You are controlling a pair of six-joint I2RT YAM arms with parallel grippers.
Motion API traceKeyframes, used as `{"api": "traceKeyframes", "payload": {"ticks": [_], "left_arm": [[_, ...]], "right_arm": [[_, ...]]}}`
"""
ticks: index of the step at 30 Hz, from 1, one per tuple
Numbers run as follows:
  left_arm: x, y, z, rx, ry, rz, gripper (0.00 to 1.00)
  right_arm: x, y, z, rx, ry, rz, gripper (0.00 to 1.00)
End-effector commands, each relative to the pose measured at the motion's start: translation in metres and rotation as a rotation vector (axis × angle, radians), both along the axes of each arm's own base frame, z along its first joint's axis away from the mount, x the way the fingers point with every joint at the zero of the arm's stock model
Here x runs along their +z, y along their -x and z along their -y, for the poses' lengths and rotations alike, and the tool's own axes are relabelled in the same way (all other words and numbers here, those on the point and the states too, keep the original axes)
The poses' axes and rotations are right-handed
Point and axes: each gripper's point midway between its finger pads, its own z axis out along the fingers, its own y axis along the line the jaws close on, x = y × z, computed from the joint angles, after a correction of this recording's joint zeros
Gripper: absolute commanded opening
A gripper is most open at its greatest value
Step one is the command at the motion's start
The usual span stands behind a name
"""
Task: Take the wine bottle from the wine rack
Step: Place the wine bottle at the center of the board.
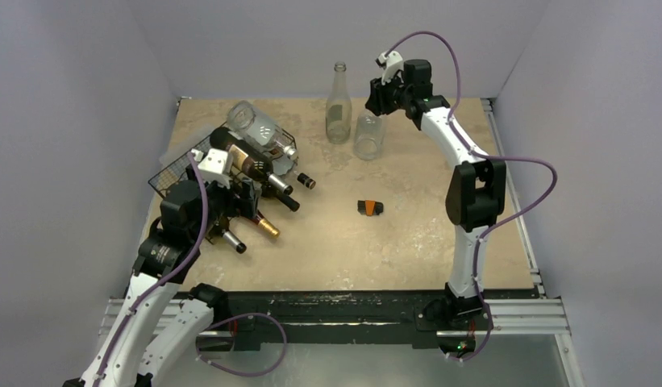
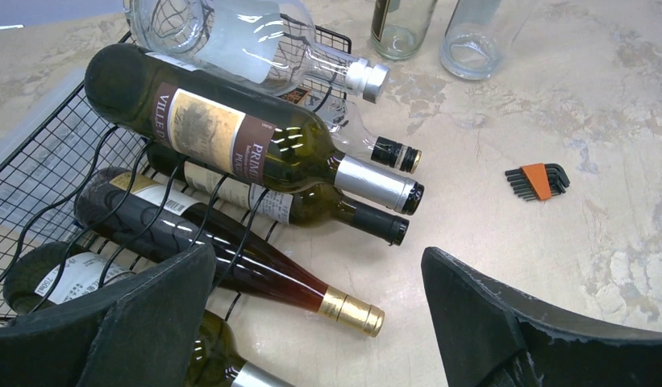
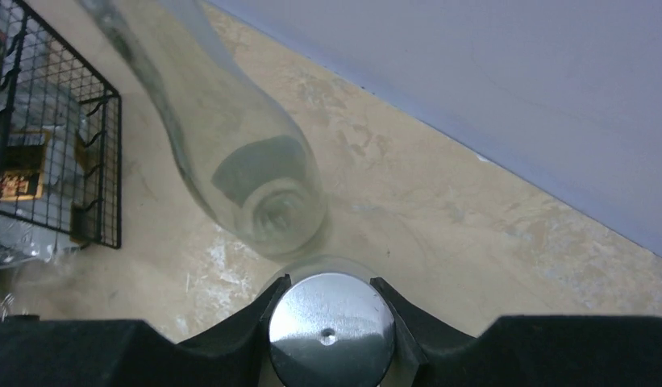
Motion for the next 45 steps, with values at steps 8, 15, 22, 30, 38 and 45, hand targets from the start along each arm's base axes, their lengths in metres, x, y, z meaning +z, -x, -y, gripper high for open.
{"api": "traceKeyframes", "payload": {"ticks": [8,15,22,30,38,45], "left_arm": [[0.014,-0.005,0.004,-0.015,0.027,0.054,1.00],[0.013,-0.006,0.005,-0.015,0.026,0.050,1.00],[0.011,-0.006,0.005,-0.015,0.026,0.047,1.00],[0.015,-0.003,0.004,-0.014,0.033,0.059,1.00],[0.018,0.002,0.013,-0.066,0.060,0.064,1.00],[0.017,0.003,0.018,-0.089,0.065,0.050,1.00]], "right_arm": [[0.121,-0.056,0.006,-0.149,-0.105,0.364,0.00],[0.102,-0.051,-0.002,-0.091,-0.092,0.322,0.33],[0.105,-0.029,-0.002,-0.063,-0.095,0.303,0.70],[0.135,0.029,0.019,-0.061,-0.020,0.324,0.90],[0.147,0.186,0.031,0.167,0.039,0.442,0.99],[0.141,0.257,0.058,0.241,-0.197,0.437,0.99]]}}
